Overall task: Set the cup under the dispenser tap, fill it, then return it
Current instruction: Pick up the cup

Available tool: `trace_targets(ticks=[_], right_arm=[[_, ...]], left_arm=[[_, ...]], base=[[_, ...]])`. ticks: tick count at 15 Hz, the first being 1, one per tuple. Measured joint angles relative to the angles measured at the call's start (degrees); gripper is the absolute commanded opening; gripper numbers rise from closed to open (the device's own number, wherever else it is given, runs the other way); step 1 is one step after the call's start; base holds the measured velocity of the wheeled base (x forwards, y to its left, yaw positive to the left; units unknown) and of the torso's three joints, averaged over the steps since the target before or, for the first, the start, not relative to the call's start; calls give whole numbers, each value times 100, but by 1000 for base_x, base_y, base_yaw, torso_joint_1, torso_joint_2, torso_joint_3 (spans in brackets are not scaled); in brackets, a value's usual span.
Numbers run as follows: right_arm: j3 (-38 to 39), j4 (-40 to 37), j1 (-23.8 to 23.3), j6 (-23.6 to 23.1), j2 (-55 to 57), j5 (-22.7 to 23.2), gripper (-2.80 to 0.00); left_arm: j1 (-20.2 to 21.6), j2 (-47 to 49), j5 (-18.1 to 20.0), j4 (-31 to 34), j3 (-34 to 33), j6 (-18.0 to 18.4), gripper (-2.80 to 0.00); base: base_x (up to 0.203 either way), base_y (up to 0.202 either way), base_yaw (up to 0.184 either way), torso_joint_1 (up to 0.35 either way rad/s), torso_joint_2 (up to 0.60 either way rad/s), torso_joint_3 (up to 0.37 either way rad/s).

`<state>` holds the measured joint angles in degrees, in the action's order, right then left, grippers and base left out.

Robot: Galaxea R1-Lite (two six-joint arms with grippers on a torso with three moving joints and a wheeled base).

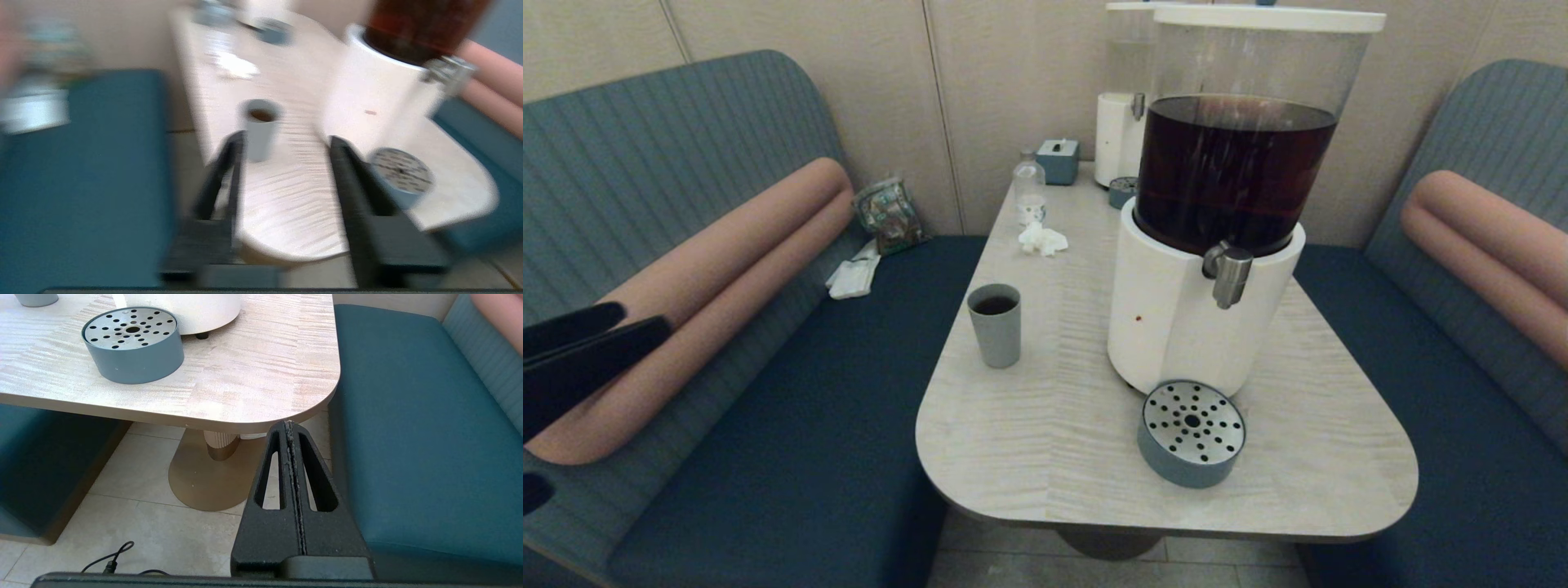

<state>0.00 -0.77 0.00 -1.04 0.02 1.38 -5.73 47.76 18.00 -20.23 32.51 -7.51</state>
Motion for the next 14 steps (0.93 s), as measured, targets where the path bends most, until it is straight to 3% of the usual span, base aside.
trace_targets(ticks=[5, 8, 10, 12, 14], right_arm=[[0, -1, 0, 2, 0, 0, -280], [0, -1, 0, 2, 0, 0, -280], [0, 0, 0, 2, 0, 0, -280], [0, 0, 0, 0, 0, 0, -280], [0, 0, 0, 0, 0, 0, -280]], left_arm=[[27, 2635, 2238, -3103, -407, 93, 0], [316, 4086, 2793, -5084, -791, 259, 0], [583, 4995, 3069, -6069, -949, 404, 0], [841, 5782, 3268, -6572, -938, 563, 0], [1007, 6404, 3386, -6671, -687, 641, 0]], base=[[0, 0, 0, 0, 0, 0], [0, 0, 0, 0, 0, 0], [0, 0, 0, 0, 0, 0], [0, 0, 0, 0, 0, 0], [0, 0, 0, 0, 0, 0]])
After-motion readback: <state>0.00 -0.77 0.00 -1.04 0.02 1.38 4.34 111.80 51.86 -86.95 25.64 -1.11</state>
